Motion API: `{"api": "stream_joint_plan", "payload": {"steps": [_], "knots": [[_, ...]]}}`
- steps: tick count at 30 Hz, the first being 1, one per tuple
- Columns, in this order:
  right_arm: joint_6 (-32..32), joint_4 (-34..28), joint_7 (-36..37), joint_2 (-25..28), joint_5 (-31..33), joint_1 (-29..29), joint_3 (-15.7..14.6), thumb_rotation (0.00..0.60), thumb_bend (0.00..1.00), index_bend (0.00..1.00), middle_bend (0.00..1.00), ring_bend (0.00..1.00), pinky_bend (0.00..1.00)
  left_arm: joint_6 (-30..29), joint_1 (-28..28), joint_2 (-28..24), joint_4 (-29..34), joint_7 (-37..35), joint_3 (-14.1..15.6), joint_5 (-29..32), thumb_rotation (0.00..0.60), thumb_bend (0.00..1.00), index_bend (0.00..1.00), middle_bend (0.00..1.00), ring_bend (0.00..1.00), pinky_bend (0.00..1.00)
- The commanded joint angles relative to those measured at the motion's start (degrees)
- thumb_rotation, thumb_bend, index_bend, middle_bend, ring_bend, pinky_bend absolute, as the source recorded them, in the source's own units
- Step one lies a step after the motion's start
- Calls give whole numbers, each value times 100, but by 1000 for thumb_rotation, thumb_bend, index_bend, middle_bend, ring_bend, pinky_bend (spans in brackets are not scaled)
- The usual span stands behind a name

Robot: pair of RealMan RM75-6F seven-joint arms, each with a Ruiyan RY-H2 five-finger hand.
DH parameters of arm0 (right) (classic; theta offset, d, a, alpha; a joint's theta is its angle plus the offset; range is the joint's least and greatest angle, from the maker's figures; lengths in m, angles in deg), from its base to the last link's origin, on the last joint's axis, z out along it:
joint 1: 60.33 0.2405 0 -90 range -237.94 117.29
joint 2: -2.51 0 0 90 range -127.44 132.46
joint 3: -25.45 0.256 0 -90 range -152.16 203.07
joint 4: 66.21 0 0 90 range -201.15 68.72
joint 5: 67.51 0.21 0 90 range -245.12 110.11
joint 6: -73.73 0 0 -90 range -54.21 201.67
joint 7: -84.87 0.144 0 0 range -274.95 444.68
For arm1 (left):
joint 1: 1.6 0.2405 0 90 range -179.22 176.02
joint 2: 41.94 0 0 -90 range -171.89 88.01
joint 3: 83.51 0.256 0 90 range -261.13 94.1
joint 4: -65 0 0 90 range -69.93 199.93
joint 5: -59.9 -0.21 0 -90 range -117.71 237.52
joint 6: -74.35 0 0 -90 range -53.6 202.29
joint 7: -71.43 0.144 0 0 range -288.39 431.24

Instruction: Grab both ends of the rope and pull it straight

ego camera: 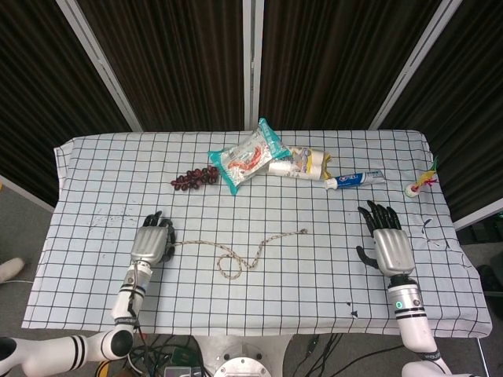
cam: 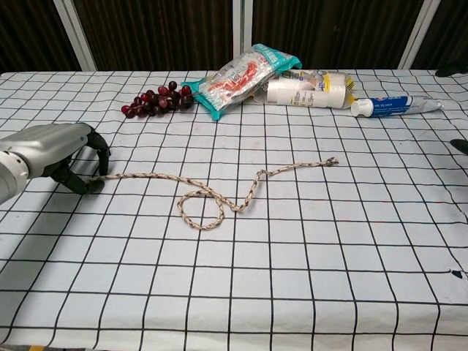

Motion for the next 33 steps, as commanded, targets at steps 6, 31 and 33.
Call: {"api": "stream_joint_plan", "payload": {"steps": [6,31,33], "knots": [[1,38,26,-16,19,9,-13,600,262,118,0,0,0,-9,-15,11,-24,34,45,57,600,352,539,237,0,100],[72,130,-9,-87,53,91,-39,600,263,130,0,0,0,-253,-1,63,-23,-20,82,-130,600,381,557,254,0,101],[199,196,-8,-111,55,178,-23,600,263,138,0,0,0,-283,3,56,3,-42,83,-185,600,382,558,255,0,101]]}}
